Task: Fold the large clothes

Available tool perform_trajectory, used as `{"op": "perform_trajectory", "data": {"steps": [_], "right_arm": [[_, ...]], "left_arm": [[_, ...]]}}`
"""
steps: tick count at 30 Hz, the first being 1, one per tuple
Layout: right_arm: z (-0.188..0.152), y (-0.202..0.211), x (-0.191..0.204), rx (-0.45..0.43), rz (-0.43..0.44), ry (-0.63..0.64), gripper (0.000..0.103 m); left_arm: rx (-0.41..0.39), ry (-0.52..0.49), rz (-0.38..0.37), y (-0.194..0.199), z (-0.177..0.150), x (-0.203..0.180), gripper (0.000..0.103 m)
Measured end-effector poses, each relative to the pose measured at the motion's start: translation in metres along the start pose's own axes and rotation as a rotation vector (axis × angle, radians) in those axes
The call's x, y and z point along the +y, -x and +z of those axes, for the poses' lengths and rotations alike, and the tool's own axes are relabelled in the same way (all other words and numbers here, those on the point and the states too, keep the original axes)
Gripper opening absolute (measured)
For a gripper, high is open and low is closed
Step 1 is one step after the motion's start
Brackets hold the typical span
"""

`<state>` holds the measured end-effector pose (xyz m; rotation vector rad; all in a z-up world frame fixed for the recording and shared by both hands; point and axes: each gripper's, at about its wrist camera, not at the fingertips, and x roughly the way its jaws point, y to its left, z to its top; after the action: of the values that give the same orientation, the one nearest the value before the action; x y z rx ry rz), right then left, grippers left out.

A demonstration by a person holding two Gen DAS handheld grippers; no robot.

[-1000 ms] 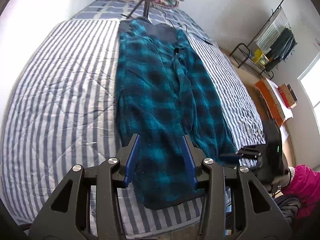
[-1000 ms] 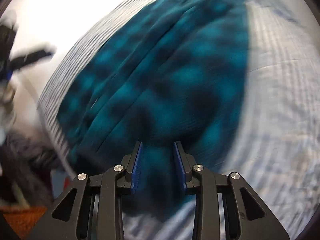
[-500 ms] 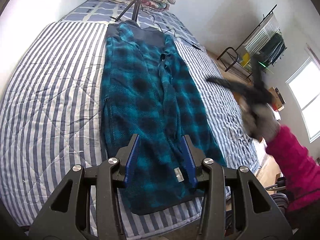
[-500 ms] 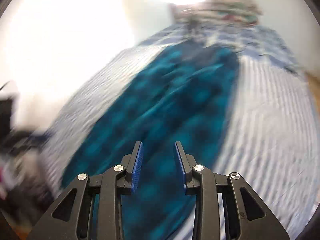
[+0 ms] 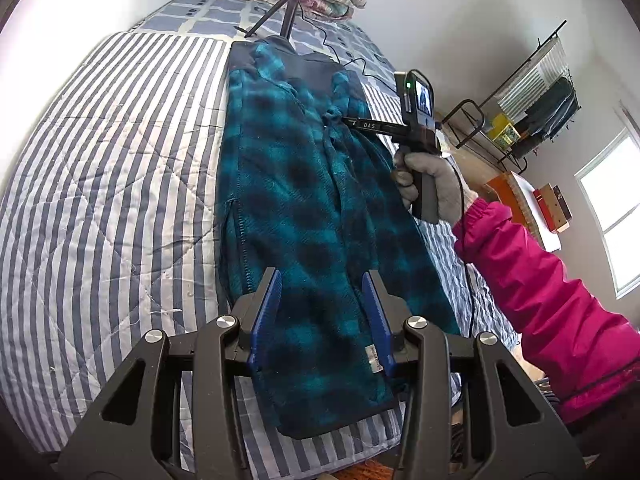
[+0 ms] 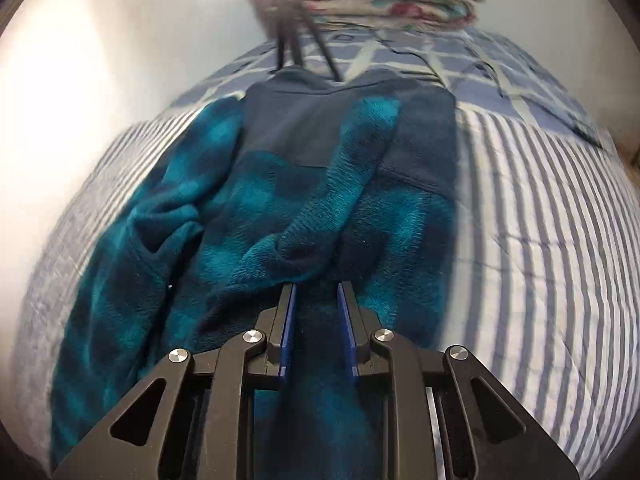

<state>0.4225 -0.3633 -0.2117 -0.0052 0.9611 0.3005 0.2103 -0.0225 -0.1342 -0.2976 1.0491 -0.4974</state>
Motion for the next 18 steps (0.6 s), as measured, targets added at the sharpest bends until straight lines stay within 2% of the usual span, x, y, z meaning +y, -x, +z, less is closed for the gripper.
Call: {"op": "perform_trajectory", "data": {"steps": [3, 6, 10, 14, 16, 18], "right_arm": [[0.005, 0.011, -0.002, 0.003, 0.017, 0.021, 0.020], [0.015, 0.037, -0.026, -0.089, 0.101, -0.066, 0.020], [0.038, 0.034, -0.050, -0.136, 0.029, -0.152, 0.020], [0.055, 0.006, -0.046, -0.087, 0.006, -0.150, 0.020], [0.059, -0.016, -0.035, -0.031, -0.005, -0.114, 0.020], [0.056, -0.035, -0.019, 0.023, -0.052, -0.039, 0.021]], "left_arm": [[0.005, -0.001, -0.010, 0.001, -0.002, 0.000, 0.042], [0.005, -0.004, -0.019, 0.002, -0.003, -0.001, 0.042], [0.008, 0.002, -0.016, 0.000, -0.001, 0.000, 0.042], [0.013, 0.007, -0.005, -0.004, 0.000, 0.003, 0.042], [0.016, 0.008, -0.003, -0.005, 0.000, 0.003, 0.042], [0.019, 0.009, -0.003, -0.006, 0.001, 0.004, 0.042]]}}
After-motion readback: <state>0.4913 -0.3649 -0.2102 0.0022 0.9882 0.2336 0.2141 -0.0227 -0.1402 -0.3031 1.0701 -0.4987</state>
